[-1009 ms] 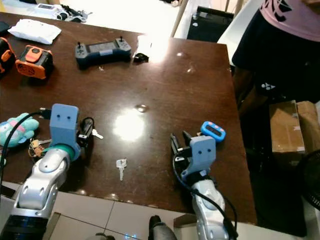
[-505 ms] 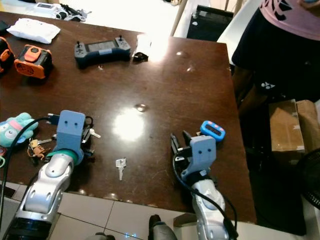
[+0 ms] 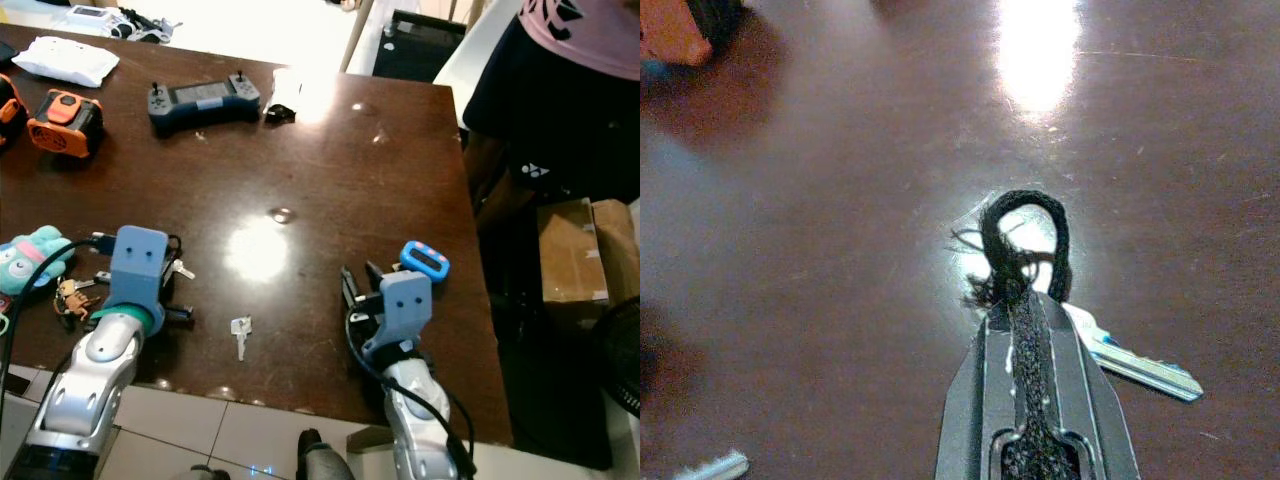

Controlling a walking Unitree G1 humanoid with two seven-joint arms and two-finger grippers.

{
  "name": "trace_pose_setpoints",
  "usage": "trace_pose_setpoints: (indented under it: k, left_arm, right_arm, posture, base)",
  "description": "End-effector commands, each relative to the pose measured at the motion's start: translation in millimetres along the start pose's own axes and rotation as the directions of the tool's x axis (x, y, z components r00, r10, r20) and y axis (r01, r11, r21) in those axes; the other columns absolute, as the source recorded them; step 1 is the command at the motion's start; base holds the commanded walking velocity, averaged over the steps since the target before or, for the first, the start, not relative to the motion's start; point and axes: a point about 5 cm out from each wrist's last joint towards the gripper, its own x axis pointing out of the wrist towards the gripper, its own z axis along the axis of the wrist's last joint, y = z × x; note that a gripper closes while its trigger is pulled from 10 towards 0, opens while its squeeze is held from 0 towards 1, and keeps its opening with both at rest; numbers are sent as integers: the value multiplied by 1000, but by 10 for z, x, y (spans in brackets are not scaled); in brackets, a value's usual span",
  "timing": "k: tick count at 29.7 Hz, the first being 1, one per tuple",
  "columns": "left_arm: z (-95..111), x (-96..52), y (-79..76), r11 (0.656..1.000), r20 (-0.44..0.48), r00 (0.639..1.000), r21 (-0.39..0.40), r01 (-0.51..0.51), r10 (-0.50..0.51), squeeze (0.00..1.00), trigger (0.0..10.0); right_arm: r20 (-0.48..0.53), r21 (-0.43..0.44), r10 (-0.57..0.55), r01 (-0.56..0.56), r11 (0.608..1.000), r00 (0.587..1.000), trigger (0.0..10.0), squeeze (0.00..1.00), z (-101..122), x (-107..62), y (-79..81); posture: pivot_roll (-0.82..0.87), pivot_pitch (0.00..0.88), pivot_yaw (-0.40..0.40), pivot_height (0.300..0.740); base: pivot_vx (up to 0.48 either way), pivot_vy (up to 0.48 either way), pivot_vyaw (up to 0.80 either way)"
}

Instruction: Hang keys on a hook

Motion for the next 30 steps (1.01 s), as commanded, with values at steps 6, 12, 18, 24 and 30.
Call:
trace_pose_setpoints:
  k: [6, 12, 18, 24, 30]
  left_arm:
    - [579, -181, -29, 957, 294, 954, -257, 138, -59, 0, 0]
    - [683, -224, -176, 979, 371, 921, -111, 173, -121, 0, 10000]
    - [393, -218, -229, 994, 319, 942, 14, 107, -106, 0, 10000]
    - [305, -238, -225, 995, 292, 951, -2, 104, -99, 0, 10000]
    - [311, -230, -177, 997, 298, 952, -11, 81, -74, 0, 10000]
  right_arm:
    - [-16, 1, 7, -7, 1000, 1000, 10000, 0, -24, -1, -5]
    - [-10, 1, 22, -22, 1000, 1000, 10000, 0, -21, 28, 15]
    - [7, 20, 25, -25, 999, 1000, 10000, 0, -5, 23, 45]
    - [2, 31, 29, -29, 999, 1000, 10000, 0, -31, -23, 88]
    - [4, 33, 40, -40, 999, 999, 10000, 0, -28, 18, 104]
  posture:
    - [-48, 165, 4, 740]
    - [-48, 148, 0, 740]
    - [-63, 131, 5, 740]
    - [-67, 124, 6, 740]
    - [-52, 126, 0, 740]
  base:
    - [0, 0, 0]
    - [0, 0, 0]
    - [0, 0, 0]
    - [0, 0, 0]
    - [-356, 0, 0]
